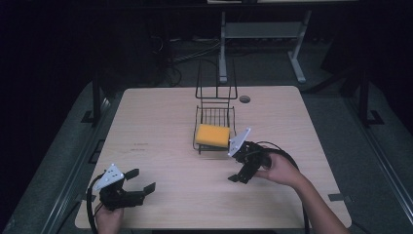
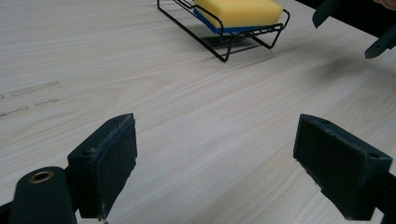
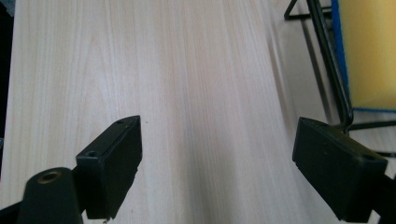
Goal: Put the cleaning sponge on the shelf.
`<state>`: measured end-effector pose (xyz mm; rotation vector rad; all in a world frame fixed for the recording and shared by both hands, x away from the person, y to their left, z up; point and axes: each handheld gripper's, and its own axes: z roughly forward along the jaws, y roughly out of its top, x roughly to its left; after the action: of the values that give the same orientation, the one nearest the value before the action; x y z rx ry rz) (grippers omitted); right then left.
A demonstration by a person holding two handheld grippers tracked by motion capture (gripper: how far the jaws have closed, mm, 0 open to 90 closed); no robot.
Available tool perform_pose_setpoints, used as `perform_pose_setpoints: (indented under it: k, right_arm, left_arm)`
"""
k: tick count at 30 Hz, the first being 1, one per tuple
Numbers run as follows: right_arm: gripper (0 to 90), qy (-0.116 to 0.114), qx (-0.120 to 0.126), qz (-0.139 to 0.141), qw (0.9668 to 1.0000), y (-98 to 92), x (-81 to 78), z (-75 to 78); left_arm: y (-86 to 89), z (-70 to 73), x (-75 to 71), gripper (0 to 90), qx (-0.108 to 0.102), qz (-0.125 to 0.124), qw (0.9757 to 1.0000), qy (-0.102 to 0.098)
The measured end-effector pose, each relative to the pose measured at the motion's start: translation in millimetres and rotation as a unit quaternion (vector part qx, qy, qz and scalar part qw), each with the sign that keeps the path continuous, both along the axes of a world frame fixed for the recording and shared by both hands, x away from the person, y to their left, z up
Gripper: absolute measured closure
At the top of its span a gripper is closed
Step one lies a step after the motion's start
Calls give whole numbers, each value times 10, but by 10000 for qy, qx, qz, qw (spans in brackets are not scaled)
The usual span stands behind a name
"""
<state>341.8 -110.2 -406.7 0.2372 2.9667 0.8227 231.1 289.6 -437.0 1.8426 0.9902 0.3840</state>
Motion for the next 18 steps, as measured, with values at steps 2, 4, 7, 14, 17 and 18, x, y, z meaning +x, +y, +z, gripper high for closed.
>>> perform_pose_setpoints:
  k: [2, 4, 7, 14, 17, 18]
  right_arm:
    - [157, 19, 10, -27, 10000, -34, -20, -18]
    - [156, 13, -10, -48, 10000, -69, -42, -34]
    - [157, 44, 19, -87, 10000, -123, -80, -52]
    - [156, 13, -79, -177, 9998, -227, -181, -92]
    - [156, 11, -81, -212, 9997, -266, -222, -113]
    - [156, 17, -69, -241, 9997, -278, -240, -121]
  left_arm:
    - [1, 0, 0, 128, -6, 0, 10000, 1]
    - [1, 0, -2, 128, -7, 6, 10000, -2]
    - [-1, 0, -1, 128, 3, 4, 10000, -1]
    - [-11, -2, -2, 129, 31, -4, 10000, -8]
    - [-13, -4, 0, 128, 35, -9, 10000, -8]
    - [-13, -3, 0, 128, 41, -8, 10000, -8]
